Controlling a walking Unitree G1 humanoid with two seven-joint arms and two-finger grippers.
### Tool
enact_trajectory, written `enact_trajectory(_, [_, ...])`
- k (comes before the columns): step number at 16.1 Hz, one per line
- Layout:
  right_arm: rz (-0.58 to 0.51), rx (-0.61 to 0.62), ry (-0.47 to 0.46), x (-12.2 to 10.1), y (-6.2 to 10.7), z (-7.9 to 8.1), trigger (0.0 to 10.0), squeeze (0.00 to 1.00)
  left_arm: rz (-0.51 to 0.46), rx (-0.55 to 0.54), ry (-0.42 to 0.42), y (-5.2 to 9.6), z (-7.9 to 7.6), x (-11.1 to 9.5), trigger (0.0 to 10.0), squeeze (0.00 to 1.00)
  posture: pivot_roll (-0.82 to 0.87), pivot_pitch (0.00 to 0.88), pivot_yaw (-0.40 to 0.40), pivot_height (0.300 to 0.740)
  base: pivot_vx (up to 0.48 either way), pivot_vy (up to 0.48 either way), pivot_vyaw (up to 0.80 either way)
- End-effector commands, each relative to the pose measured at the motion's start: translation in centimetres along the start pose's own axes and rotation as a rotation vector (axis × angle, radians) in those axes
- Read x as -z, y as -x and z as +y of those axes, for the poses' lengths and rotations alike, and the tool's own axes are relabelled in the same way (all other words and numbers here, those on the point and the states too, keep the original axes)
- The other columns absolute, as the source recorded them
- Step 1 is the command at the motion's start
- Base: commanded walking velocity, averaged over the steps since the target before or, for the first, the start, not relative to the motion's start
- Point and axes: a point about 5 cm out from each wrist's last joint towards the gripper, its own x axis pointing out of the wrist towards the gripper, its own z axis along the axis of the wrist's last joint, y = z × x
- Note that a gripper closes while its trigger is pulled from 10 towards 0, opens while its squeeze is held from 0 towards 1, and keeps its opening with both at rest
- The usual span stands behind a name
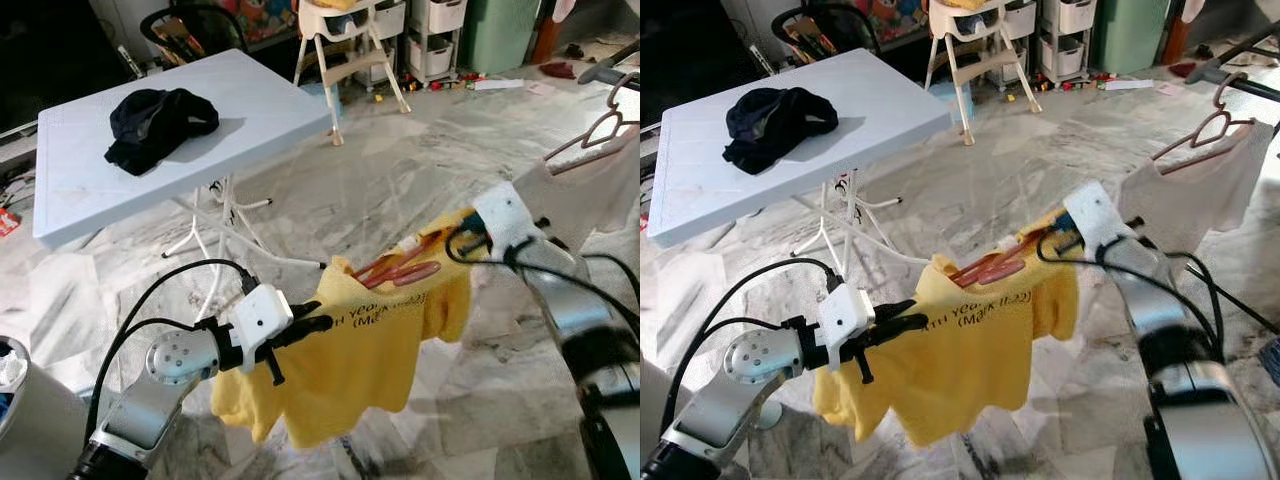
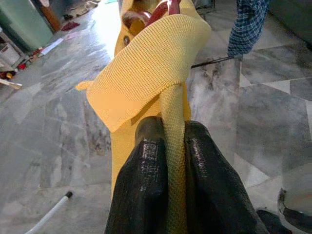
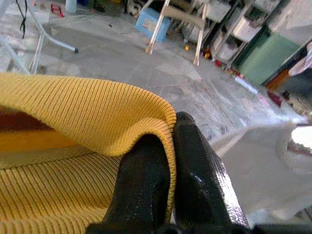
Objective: Hang hanger
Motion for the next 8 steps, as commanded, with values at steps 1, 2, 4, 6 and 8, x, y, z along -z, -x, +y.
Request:
enact_trajectory(1, [0.048, 0.159, -0.017, 0.9, 1.6, -4.4, 0.0, 0.0, 0.094, -0.045, 0.007, 2.3, 1.0, 1.5, 0.0, 0.0, -0.08, 0.054, 0.138, 0.74, 0.0, 0.0, 0.0])
enact_trajectory(2, [0.075, 0.177, -0.022, 1.7, 1.9, -4.8, 0.0, 0.0, 0.082, -0.031, 0.004, 2.3, 0.9, 1.4, 0.0, 0.0, -0.08, 0.056, 0.141, 0.74, 0.0, 0.0, 0.0])
enact_trajectory(4, [0.1, 0.198, -0.032, 2.2, 1.8, -4.7, 0.0, 0.0, 0.035, 0.001, 0.013, 2.0, 0.6, 0.5, 0.0, 0.0, -0.08, 0.057, 0.143, 0.74, 0.0, 0.0, 0.0])
enact_trajectory(6, [0.112, 0.198, -0.034, 2.0, 1.2, -4.1, 0.0, 0.0, 0.024, 0.052, 0.019, 1.8, -0.1, 0.1, 0.0, 0.0, -0.07, 0.057, 0.14, 0.74, 0.0, 0.0, 0.0])
enact_trajectory(8, [0.099, 0.189, -0.014, 1.2, 0.7, -3.9, 0.0, 0.0, 0.021, 0.077, 0.029, 2.0, -0.7, 0.1, 0.0, 0.0, -0.07, 0.056, 0.137, 0.74, 0.0, 0.0, 0.0])
